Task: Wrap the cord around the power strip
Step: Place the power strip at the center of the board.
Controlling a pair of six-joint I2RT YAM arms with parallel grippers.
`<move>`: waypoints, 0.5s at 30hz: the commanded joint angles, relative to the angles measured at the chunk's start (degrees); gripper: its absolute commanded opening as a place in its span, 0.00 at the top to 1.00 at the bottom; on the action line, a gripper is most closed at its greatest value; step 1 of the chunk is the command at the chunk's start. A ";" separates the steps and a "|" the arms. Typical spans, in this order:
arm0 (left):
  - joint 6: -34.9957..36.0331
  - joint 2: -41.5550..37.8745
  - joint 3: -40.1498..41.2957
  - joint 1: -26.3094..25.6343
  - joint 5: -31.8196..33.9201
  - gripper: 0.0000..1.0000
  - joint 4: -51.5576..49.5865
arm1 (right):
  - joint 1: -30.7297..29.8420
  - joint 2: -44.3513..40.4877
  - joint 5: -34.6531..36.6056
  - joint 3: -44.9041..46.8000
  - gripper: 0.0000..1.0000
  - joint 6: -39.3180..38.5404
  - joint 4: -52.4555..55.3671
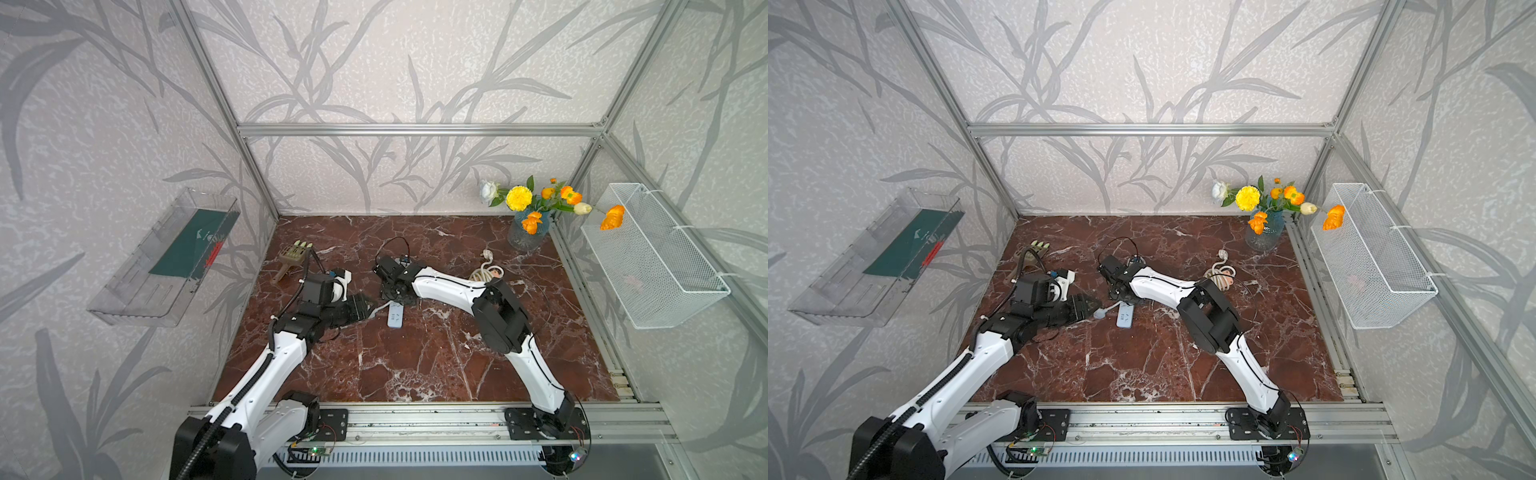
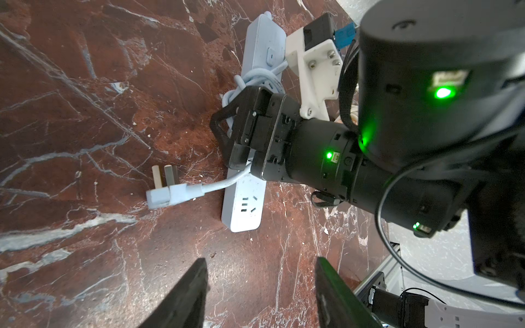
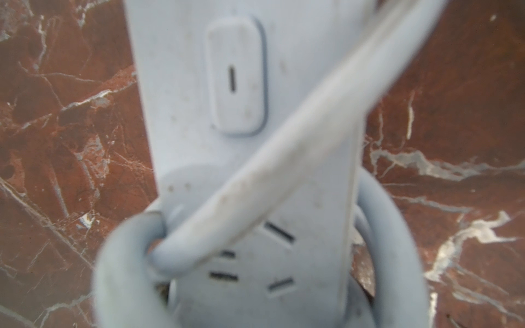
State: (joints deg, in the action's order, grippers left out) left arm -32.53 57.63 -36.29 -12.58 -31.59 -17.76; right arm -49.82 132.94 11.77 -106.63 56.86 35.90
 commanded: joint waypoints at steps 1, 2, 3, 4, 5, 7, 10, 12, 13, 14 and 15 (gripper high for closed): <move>0.63 -0.25 -0.18 0.27 -0.05 0.41 1.23 | 0.43 -0.14 1.87 -1.50 0.19 -1.68 2.55; 0.57 -0.14 -0.09 0.27 -0.05 0.41 1.39 | 0.43 -0.21 1.85 -2.16 0.18 -1.99 2.92; 0.51 -0.15 -0.16 0.27 -0.13 0.41 1.49 | 0.43 -0.29 1.85 -2.59 0.17 -2.50 3.25; 0.48 -0.19 -0.22 0.27 -0.13 0.41 1.47 | 0.43 -0.55 1.92 -3.12 0.15 -2.94 3.54; 0.50 -0.15 -0.27 0.27 -0.15 0.41 1.45 | 0.43 -0.88 2.02 -3.49 0.12 -3.34 3.79; 0.98 -0.30 -0.53 0.27 -0.05 0.41 0.95 | 0.43 -1.75 2.45 -3.88 0.05 -4.20 4.00; 1.48 -0.49 -0.71 0.36 0.21 0.41 0.75 | 0.47 -3.29 3.31 -4.54 0.02 -6.10 4.68; 1.98 -0.57 -1.05 0.43 0.21 0.41 0.56 | 0.43 -4.79 4.39 -4.54 0.01 -7.29 5.18; 2.38 -0.64 -1.45 0.49 0.22 0.41 0.39 | 0.36 -5.71 5.31 -4.43 0.01 -8.61 5.31; 2.81 -0.67 -1.90 0.58 0.26 0.41 0.16 | 0.14 -6.67 6.92 -4.52 0.01 -10.29 5.63; 3.36 -0.72 -2.31 0.67 0.27 0.41 -0.01 | -0.13 -7.46 8.86 -4.71 0.01 -11.96 6.20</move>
State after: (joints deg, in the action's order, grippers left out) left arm -31.40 57.60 -36.34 -12.38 -31.57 -17.43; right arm -49.65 130.85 15.42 -109.62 49.69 39.55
